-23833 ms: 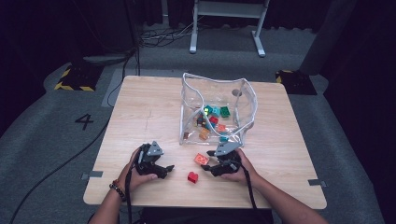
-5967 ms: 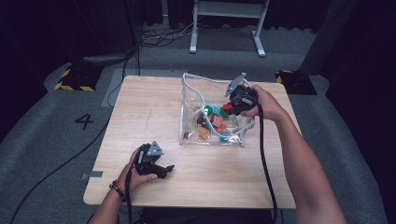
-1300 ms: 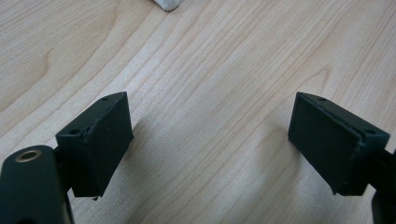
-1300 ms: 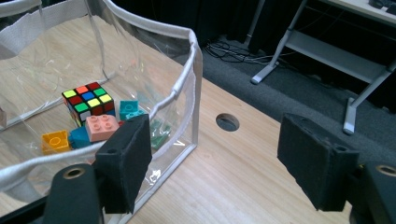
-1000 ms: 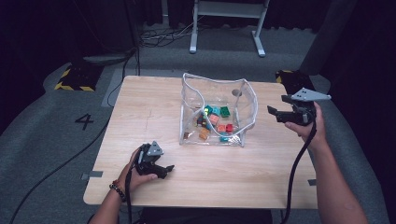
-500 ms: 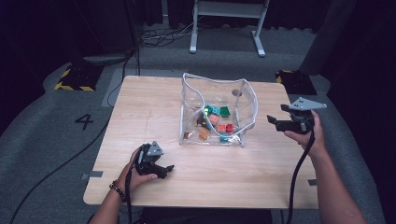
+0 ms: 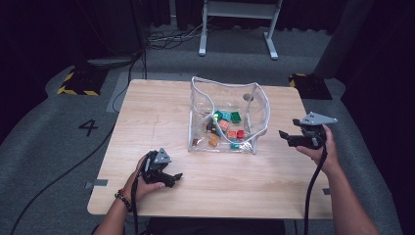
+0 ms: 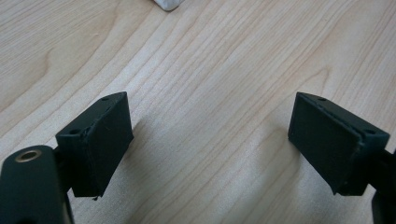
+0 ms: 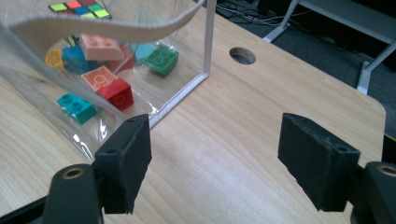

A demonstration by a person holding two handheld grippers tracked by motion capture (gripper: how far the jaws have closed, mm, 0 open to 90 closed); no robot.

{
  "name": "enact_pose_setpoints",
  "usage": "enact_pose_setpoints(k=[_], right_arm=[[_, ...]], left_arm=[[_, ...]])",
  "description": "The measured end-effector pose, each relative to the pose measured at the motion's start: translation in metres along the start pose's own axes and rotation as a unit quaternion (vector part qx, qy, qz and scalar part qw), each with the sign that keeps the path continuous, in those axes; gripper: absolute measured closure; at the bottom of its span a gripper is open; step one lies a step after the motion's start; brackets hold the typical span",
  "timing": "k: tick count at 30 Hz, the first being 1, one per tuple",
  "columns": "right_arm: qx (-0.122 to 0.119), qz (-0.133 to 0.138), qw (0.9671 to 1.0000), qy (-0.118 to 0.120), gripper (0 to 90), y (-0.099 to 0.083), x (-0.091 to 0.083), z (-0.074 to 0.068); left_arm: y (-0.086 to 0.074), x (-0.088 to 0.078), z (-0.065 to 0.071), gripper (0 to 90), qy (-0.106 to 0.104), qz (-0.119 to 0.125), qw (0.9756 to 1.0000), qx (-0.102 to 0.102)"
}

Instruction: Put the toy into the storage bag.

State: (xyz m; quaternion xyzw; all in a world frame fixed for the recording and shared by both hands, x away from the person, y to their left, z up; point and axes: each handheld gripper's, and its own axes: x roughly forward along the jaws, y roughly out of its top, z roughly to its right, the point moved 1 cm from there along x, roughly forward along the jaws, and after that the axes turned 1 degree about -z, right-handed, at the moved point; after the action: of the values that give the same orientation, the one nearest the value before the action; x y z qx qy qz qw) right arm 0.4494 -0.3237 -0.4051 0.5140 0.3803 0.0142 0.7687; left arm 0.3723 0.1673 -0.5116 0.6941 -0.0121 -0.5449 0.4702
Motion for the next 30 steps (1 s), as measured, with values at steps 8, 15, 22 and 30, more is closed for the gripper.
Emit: enact_pose_setpoints(k=[8,15,22,30], right_arm=[[0.004,-0.013,0.9999,0.006,25.8,-0.02,0.004,-0.005],[-0.003,-0.024,0.9996,0.012,25.7,-0.032,0.005,-0.01],[-0.009,-0.04,0.9991,0.012,25.3,-0.045,0.007,-0.017],[-0.019,-0.052,0.9984,0.012,25.1,-0.058,0.006,-0.022]], left_arm=[[0.0,0.0,0.0,13.9,0.0,0.001,1.0,-0.001],[0.0,0.0,0.0,13.9,0.0,0.0,1.0,0.0],[0.0,0.0,0.0,13.8,0.0,0.001,1.0,-0.001],[0.0,0.0,0.0,13.9,0.0,0.001,1.0,-0.002]])
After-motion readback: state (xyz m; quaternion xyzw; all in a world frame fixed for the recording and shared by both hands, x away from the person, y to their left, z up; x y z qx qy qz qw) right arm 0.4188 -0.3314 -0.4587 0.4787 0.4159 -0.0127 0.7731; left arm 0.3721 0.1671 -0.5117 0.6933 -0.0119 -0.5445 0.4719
